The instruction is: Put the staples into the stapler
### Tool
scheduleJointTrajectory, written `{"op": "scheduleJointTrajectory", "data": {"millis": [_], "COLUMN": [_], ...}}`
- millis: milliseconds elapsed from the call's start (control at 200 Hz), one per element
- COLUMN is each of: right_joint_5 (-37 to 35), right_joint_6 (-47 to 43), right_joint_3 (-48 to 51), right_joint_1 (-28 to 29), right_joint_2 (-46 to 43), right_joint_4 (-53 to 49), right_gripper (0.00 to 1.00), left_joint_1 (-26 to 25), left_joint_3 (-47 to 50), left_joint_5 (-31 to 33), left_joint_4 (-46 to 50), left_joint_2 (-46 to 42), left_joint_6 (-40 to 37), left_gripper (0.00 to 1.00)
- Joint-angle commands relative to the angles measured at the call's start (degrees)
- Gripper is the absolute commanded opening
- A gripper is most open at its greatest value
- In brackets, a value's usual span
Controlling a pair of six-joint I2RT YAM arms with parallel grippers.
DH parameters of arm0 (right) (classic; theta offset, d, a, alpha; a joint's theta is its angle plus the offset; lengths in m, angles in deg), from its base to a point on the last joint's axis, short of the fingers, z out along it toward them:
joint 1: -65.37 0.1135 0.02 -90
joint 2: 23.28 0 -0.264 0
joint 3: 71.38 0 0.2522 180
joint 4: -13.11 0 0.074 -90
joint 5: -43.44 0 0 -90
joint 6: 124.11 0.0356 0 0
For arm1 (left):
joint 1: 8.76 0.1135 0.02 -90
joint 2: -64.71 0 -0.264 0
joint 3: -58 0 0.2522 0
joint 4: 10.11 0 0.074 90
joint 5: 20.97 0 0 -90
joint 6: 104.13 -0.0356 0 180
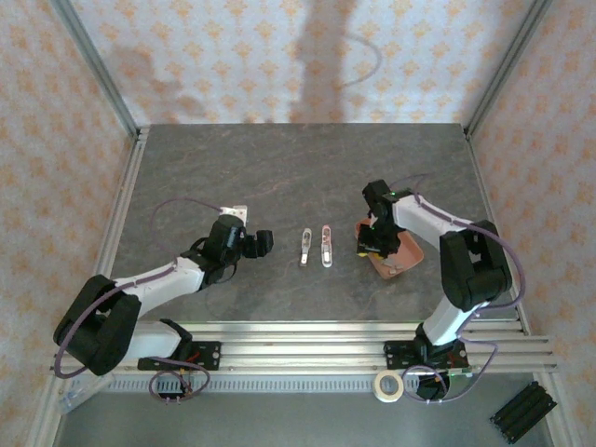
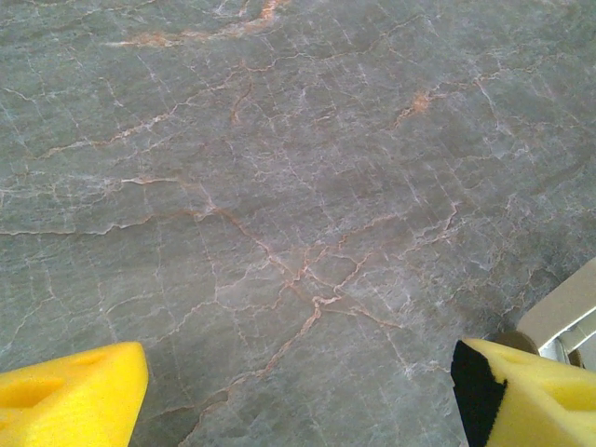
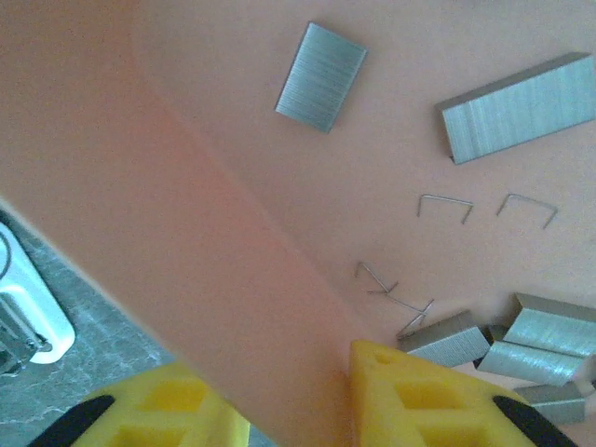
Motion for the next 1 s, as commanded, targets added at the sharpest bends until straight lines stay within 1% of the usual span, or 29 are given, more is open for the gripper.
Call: {"op": "scheduleJointTrajectory", "data": {"millis": [0,300,345,460,586,691,781,876,991], "right_joint_5": [1.0,2.3,2.8,2.7,-1.0,-2.5,-3.4,-2.8,-4.0], "right_joint_6": [3.8,10.2,10.8,10.5,8.2,6.4,5.2,5.0,7.5], "right_joint_3": [1.4,3.9,4.0,3.0,0.2,-1.2,-1.9,-2.0,-2.4], "right_joint_1": [0.5,1.6,1.8,2.1,1.9,0.0,-3.3,-6.8,-7.6], "right_joint_2": [-2.6,-5.8,-6.3,-8.0,-9.4,-9.6,-8.8,-7.2,-5.1], "right_joint_4": [1.9,5.9,6.5,4.8,-1.1,-3.9,-5.7,-6.1,-5.3], "right_gripper": [0.3,0.28,0.3,0.39,0.4,0.4,0.4,0.4,0.43], "left_joint_1": [0.5,0.5,0.5,0.5,0.5,0.5,0.5,0.5,0.5], "left_joint_3": [1.1,2.4,2.5,2.5,2.6,2.7,2.4,2.2,1.9], "left_joint_5": [0.7,1.0,1.1,1.1,1.3,1.4,1.6,2.0,2.4], "left_joint_4": [-1.5,-2.0,-2.1,-1.7,-1.1,-0.9,-0.3,-0.2,0.1], "left_joint_2": [-1.6,-3.6,-3.8,-4.2,-4.7,-4.9,-5.1,-5.0,-5.0], "left_joint_6": [0.1,0.4,0.2,-0.1,-0.2,-0.3,-0.4,-0.5,-0.4], "left_gripper": [0.86,0.86,0.86,0.86,0.86,0.86,0.86,0.86,0.86]}}
